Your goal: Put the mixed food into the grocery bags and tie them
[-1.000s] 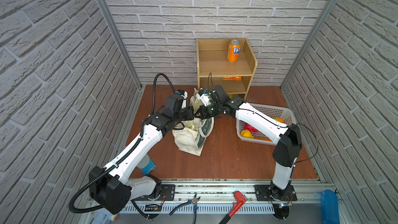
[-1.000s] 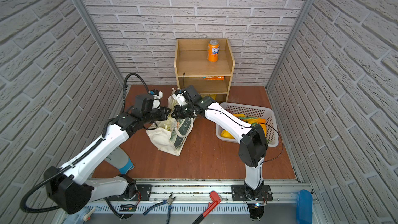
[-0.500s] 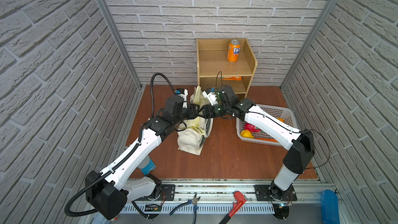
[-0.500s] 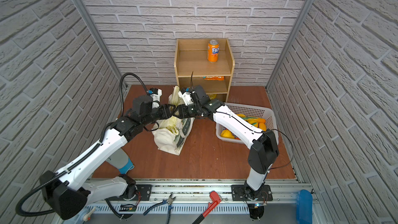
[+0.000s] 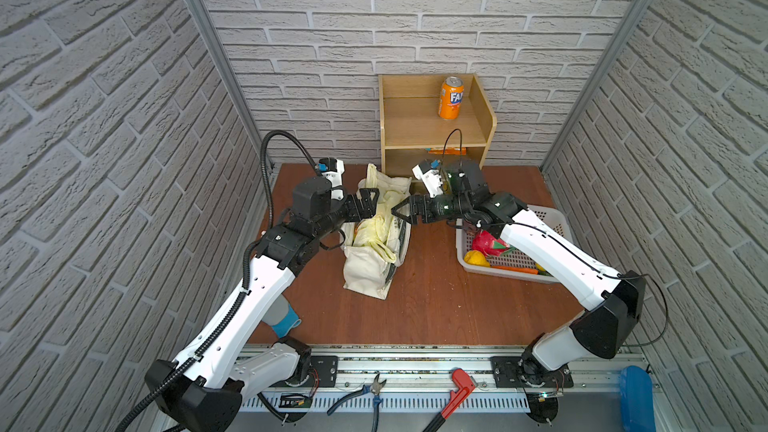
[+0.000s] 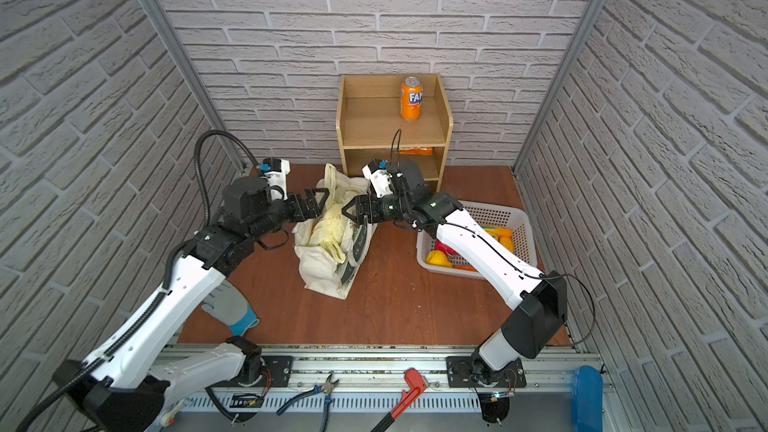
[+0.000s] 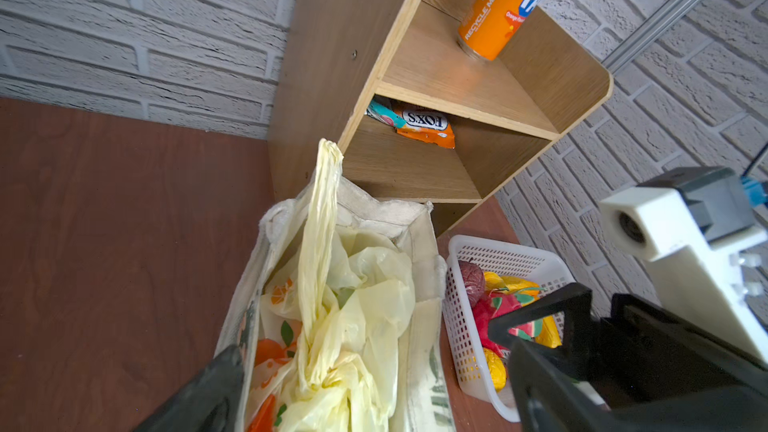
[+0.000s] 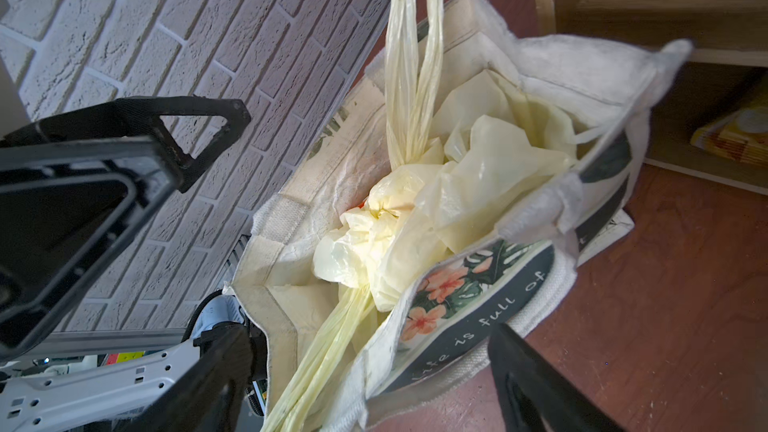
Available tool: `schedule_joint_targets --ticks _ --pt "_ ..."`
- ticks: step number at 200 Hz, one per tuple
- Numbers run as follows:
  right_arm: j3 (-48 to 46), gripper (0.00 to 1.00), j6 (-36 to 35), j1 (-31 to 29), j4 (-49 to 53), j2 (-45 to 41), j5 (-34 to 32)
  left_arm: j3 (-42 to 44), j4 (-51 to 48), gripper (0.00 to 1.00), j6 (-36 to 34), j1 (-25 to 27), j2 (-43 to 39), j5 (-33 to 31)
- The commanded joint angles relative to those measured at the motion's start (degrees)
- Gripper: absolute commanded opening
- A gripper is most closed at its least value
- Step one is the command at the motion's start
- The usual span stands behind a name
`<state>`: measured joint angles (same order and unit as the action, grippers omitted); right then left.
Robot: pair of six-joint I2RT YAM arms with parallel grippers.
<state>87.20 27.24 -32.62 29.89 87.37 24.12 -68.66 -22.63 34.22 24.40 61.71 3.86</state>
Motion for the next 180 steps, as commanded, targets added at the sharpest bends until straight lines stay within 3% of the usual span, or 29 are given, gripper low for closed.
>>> schedule_joint_targets --ticks 1,71,93,108,144,180 --pt "-0.9 0.96 -0.8 1.7 -0.1 -4.4 -0.9 -2.6 -1.1 0.98 -2.3 -2.1 -1.9 0.0" --pt "-7.7 0.99 -1.5 11.9 0.5 -15.0 -5.3 -4.3 -4.7 0.98 -6.0 -13.4 -5.3 -3.5" --pt "-9.9 0.99 -3.6 15.9 2.8 -18.0 -12.2 -2.1 -4.3 0.98 -7.8 -18.2 -6.7 -6.5" --pt "-12.1 0.99 -4.7 17.6 4.2 -20.0 -21.3 0.5 -2.4 0.98 -9.5 -21.3 -7.9 -7.9" --pt "-21.4 0.99 -7.7 21.9 -1.7 -23.5 -37.8 8.0 2.5 0.98 -12.2 -26.5 -9.3 -12.5" --pt "-31.5 1.00 -10.9 25.8 -11.9 -25.7 -42.3 15.1 6.6 0.98 -14.0 -29.2 -9.8 -15.4"
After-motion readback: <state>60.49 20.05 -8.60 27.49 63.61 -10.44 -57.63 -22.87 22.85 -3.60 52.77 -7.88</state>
